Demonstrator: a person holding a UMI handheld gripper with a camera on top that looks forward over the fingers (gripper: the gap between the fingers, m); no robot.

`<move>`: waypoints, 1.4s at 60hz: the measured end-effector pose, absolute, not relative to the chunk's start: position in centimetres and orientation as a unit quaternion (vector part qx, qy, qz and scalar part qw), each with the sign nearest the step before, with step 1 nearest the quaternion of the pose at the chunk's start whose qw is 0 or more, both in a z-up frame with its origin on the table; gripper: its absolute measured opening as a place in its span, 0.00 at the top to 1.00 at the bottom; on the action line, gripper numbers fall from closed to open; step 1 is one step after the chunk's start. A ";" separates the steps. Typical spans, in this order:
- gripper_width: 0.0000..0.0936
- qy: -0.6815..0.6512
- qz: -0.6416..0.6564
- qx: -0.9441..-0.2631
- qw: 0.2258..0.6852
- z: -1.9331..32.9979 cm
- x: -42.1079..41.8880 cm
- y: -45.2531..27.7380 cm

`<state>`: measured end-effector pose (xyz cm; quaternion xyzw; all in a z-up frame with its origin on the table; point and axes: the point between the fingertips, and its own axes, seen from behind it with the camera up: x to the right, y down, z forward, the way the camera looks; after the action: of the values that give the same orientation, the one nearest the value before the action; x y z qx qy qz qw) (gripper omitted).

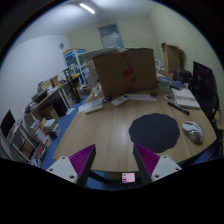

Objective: Arrange mouse

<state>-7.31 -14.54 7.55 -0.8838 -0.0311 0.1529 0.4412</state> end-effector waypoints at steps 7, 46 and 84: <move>0.17 -0.017 0.139 -0.885 0.444 8.1 -5.8 -15.1; 0.18 0.016 -0.029 -0.887 0.461 -1.4 23.8 -7.2; 0.57 0.102 -0.056 -0.872 0.476 -0.4 25.0 -2.9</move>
<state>25.05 -2.90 -0.36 -0.8718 0.1015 -0.0565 0.4759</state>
